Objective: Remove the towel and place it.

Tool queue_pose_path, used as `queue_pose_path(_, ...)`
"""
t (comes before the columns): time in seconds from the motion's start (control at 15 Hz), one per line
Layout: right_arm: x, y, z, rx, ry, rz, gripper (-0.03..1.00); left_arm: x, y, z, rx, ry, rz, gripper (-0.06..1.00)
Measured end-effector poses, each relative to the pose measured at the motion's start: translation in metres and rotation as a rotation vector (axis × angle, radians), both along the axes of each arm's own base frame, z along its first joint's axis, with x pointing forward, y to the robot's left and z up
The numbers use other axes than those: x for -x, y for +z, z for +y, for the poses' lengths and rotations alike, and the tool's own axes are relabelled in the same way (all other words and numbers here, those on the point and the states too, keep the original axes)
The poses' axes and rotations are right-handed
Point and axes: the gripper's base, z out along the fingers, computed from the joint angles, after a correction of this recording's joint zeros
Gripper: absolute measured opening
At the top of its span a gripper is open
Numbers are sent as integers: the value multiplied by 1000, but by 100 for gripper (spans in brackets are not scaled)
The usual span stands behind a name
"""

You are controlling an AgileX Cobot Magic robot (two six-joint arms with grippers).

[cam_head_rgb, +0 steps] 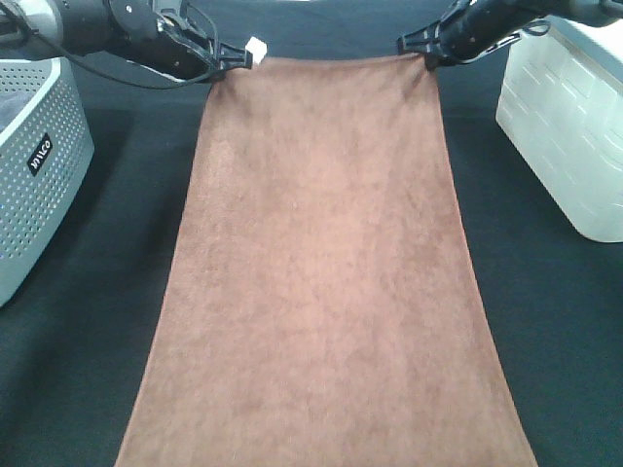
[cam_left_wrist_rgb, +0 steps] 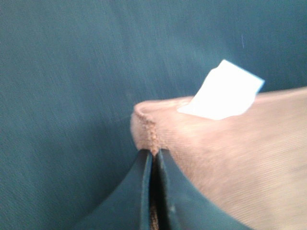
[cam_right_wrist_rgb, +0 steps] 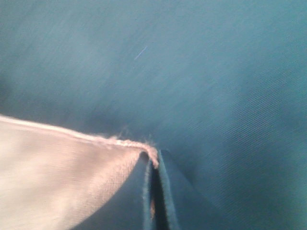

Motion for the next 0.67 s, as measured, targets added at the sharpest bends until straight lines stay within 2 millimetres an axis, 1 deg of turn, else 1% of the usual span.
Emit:
queue_pose_path(0.13, -2, 2, -4, -6, -13, -22, 1, -1, 2, 0, -1, 5, -24, 0)
queue_pose_path(0.33, -8, 7, -6, -36, -44, -104, 1, -7, 9, 2, 10, 32, -125, 0)
queue_pose_path(0.4, -9, 9, -6, -38, -49, -124, 1, -9, 6, 2, 13, 39, -143, 0)
queue_pose_path(0.6, -11, 11, -7, -41, -59, -163, 1, -11, -11, 0, 5, 41, -140, 0)
queue_pose_path(0.67, -12, 8, -7, -41, -61, -163, 1, -12, -15, -2, 6, 41, -146, 0)
